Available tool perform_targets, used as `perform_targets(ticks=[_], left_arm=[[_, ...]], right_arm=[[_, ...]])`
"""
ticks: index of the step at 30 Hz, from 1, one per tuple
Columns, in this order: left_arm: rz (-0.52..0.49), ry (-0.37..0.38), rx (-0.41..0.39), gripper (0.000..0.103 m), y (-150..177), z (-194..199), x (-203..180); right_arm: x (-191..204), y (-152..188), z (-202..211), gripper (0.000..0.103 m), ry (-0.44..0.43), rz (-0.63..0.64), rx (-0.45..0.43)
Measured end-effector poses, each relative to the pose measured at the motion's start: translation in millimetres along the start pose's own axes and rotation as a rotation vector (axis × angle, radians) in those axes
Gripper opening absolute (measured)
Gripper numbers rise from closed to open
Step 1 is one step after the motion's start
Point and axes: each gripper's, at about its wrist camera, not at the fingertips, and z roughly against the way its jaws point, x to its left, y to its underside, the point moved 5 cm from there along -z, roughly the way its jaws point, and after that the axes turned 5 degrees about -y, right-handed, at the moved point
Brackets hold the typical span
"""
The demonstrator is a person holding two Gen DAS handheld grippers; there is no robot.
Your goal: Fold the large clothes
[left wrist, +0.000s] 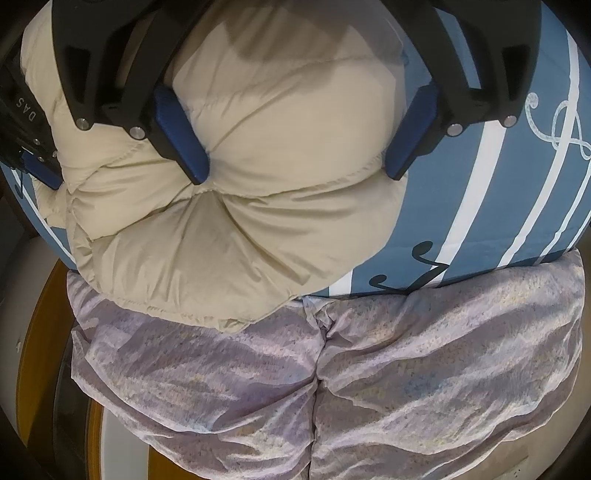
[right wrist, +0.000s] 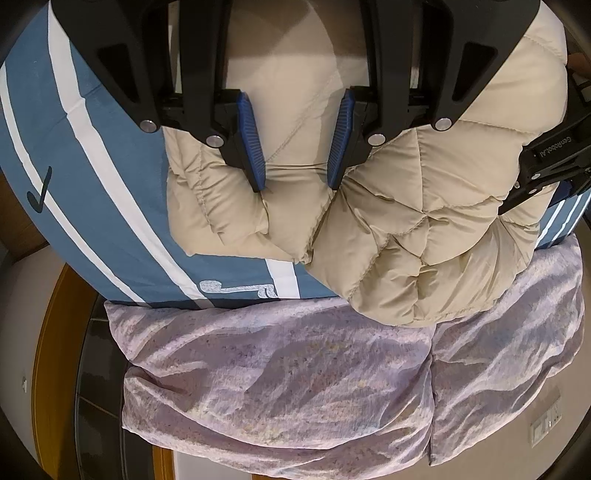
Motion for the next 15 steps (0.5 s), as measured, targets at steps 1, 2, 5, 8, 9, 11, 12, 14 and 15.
perform_targets(ticks=[1, 2, 5, 8, 9, 11, 12, 14, 15], left_arm=[[-0.001, -0.001, 0.002, 0.097, 0.0, -0.4, 0.1], [-0.001, -0.002, 0.004, 0.097, -0.1, -0.7, 0.1], [-0.003, -0.008, 0.01, 0.098, -0.3, -1.7, 0.2], [-0.007, -0.014, 0.016, 0.099, -0.8, -3.0, 0.2], [-0.008, -0.017, 0.019, 0.099, -0.8, -3.3, 0.3], [-0.009, -0.019, 0.023, 0.099, -0.8, -3.7, 0.2], [-0.01, -0.021, 0.025, 0.099, -0.9, -4.2, 0.1], [-0.011, -0.025, 0.028, 0.1, -1.0, -4.5, 0.0], [-0.012, -0.026, 0.03, 0.1, -1.1, -4.6, 0.1]], right_arm=[[-0.5, -0.3, -0.6, 0.037, 0.001, 0.001, 0.001], [-0.6, -0.3, -0.7, 0.037, 0.002, 0.001, 0.002], [-0.8, -0.2, -1.1, 0.037, 0.001, 0.001, 0.004], [-0.4, -0.1, -1.4, 0.037, 0.001, 0.0, 0.006], [-0.3, 0.0, -1.6, 0.037, 0.001, 0.0, 0.008], [-0.3, -0.1, -1.8, 0.038, 0.001, -0.001, 0.009], [-0.4, -0.1, -2.1, 0.038, 0.001, 0.0, 0.011], [-0.1, 0.0, -2.8, 0.038, 0.004, 0.001, 0.014], [0.1, -0.1, -3.1, 0.038, 0.005, 0.002, 0.015]])
